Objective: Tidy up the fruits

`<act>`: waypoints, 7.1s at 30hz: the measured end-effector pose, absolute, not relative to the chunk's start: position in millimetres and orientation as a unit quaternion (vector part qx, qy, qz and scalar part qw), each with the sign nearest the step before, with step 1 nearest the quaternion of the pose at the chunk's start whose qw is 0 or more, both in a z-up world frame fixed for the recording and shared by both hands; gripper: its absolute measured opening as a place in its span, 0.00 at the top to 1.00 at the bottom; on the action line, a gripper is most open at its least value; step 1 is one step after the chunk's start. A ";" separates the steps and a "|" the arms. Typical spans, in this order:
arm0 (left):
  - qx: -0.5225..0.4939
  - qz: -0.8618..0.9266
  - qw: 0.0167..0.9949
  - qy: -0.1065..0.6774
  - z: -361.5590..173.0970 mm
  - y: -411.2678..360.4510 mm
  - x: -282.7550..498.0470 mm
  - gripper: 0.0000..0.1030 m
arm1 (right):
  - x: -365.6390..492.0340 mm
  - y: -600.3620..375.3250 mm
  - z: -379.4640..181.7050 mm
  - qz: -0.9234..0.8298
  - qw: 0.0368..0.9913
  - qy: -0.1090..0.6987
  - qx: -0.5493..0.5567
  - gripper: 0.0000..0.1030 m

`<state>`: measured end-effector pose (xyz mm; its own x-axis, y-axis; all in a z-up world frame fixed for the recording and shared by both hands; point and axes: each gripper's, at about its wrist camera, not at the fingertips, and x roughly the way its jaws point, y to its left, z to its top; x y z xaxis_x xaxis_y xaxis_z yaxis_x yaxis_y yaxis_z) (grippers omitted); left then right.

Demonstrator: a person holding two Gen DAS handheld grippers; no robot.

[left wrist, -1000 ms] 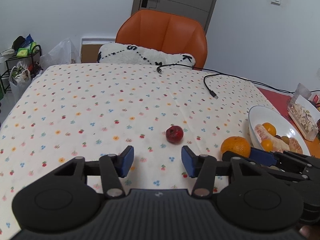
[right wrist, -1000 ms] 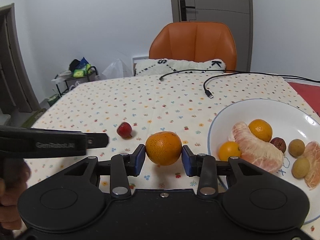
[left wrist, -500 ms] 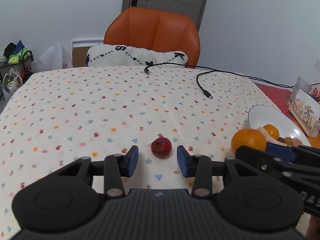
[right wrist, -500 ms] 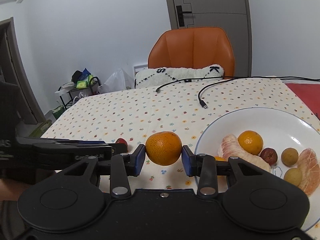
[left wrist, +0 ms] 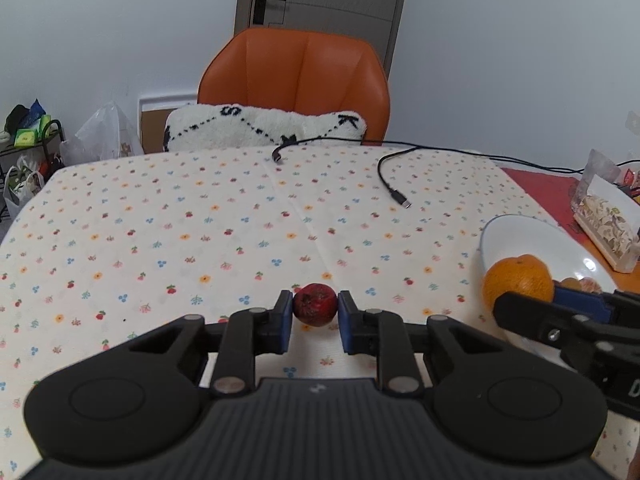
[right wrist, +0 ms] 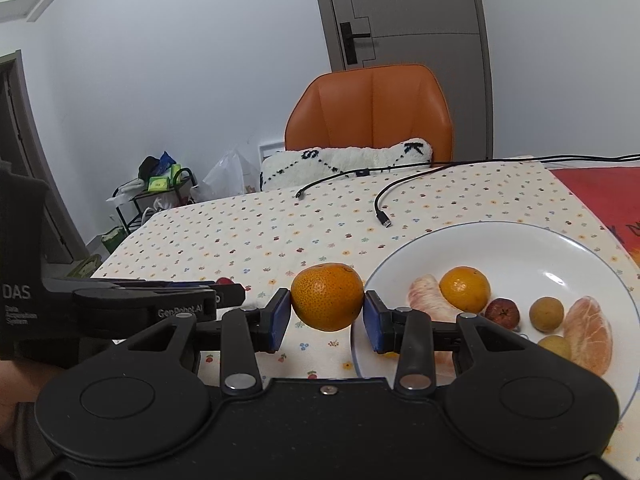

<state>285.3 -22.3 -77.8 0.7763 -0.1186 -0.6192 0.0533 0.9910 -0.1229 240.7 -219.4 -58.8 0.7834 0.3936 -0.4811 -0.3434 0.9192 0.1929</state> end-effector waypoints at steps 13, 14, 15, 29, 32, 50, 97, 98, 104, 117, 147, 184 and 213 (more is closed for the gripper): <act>-0.049 -0.060 0.949 0.306 -51.0 -40.4 257.2 0.79 | 223.3 -235.4 -51.6 0.187 0.947 0.255 0.055 0.64; -0.052 -0.062 0.949 0.305 -49.6 -40.9 255.2 0.79 | 221.7 -237.4 -50.7 0.186 0.948 0.254 0.056 0.64; -0.053 -0.063 0.949 0.303 -48.1 -42.0 253.5 0.79 | 220.4 -239.4 -49.9 0.184 0.948 0.253 0.058 0.64; -0.059 -0.081 0.953 0.286 -33.2 -63.0 233.6 0.79 | 205.9 -267.7 -45.7 0.170 0.952 0.247 0.065 0.64; -0.059 -0.086 0.952 0.286 -33.3 -68.1 232.1 0.79 | 204.8 -275.9 -47.4 0.162 0.952 0.250 0.068 0.64; -0.050 -0.125 0.945 0.297 -42.5 -111.3 231.8 0.79 | 200.9 -323.8 -64.2 0.113 0.954 0.266 0.081 0.63; -0.019 -0.102 0.939 0.328 -49.4 -136.4 210.3 0.25 | 169.3 -344.4 -69.0 0.115 0.954 0.261 0.092 0.40; -0.018 -0.099 0.939 0.328 -49.3 -134.4 208.4 0.24 | 168.4 -342.9 -68.7 0.116 0.954 0.262 0.092 0.37; -0.023 -0.086 0.942 0.324 -46.8 -121.1 195.9 0.17 | 160.4 -335.0 -62.7 0.120 0.955 0.256 0.087 0.23; -0.029 -0.062 0.940 0.335 -36.5 -98.8 169.1 0.09 | 138.1 -318.0 -48.6 0.129 0.955 0.257 0.071 0.04; -0.026 -0.031 0.952 0.305 -8.6 -53.1 84.3 0.00 | 81.5 -291.0 -16.1 0.186 0.946 0.258 0.059 0.00; -0.057 0.004 0.967 0.248 48.0 0.7 -13.9 0.00 | 17.8 -272.6 40.3 0.239 0.939 0.242 0.046 0.00; -0.037 0.003 0.961 0.273 34.0 2.4 -9.0 0.00 | 25.0 -273.1 25.7 0.228 0.939 0.255 0.040 0.00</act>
<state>-9.0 2.4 34.0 0.8506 -0.0134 -0.5256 -0.0267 0.9973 -0.0686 25.0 -273.1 25.7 0.7662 0.4484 -0.4604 -0.4078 0.8929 0.1910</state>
